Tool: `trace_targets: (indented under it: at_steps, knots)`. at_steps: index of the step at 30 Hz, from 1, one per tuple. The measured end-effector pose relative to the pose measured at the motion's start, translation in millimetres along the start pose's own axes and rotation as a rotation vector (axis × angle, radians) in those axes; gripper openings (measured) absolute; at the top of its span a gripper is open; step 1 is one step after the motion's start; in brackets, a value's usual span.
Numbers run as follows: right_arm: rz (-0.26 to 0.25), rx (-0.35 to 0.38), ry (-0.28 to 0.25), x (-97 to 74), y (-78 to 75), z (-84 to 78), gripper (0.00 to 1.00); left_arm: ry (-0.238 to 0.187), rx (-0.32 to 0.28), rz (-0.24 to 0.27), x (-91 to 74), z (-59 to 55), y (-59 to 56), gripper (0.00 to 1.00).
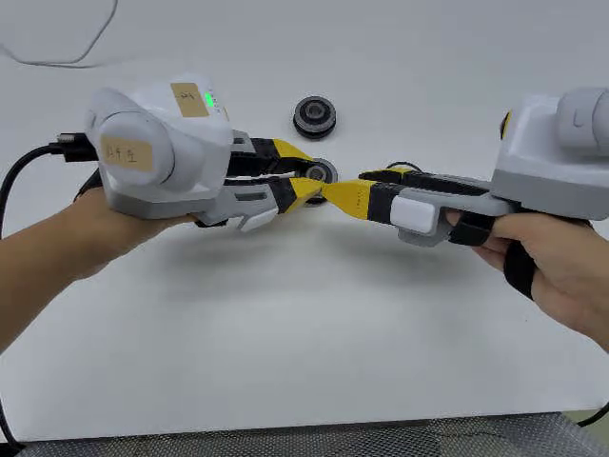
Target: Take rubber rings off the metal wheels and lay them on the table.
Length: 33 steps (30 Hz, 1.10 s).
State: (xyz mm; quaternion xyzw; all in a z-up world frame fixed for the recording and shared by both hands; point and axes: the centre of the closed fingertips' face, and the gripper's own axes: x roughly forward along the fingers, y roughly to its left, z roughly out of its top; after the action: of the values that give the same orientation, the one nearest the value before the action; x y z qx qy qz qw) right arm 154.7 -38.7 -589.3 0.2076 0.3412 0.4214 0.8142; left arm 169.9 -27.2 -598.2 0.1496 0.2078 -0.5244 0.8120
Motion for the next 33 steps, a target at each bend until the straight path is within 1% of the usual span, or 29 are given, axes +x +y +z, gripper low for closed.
trace_targets:
  at_steps: [7, 15, 25, 28, 30, 33]
  knots:
    - [0.018, 0.019, 0.008, 7.8, 2.6, -1.2, 0.43, 0.003, 0.004, -0.002, 0.7, -0.2, 0.6, 0.14]
    - [0.022, 0.04, 0.017, 13.3, 1.6, -3.3, 0.44, 0.005, 0.012, -0.004, 1.3, -0.3, 1.2, 0.13]
    - [0.029, 0.087, 0.002, 19.6, 0.3, 0.0, 0.45, 0.007, 0.025, -0.005, 1.1, -0.2, 1.6, 0.13]
    - [0.035, 0.114, 0.003, 20.6, 0.2, -0.4, 0.45, 0.008, 0.026, -0.006, 0.9, -0.3, 1.4, 0.13]
    - [0.031, 0.122, 0.0, 20.9, -1.6, 0.5, 0.44, 0.009, 0.027, -0.006, 0.8, -0.3, 1.3, 0.13]
    - [0.031, 0.155, -0.001, 20.5, -3.4, 1.4, 0.43, 0.009, 0.029, -0.008, 0.7, -0.4, 1.3, 0.13]
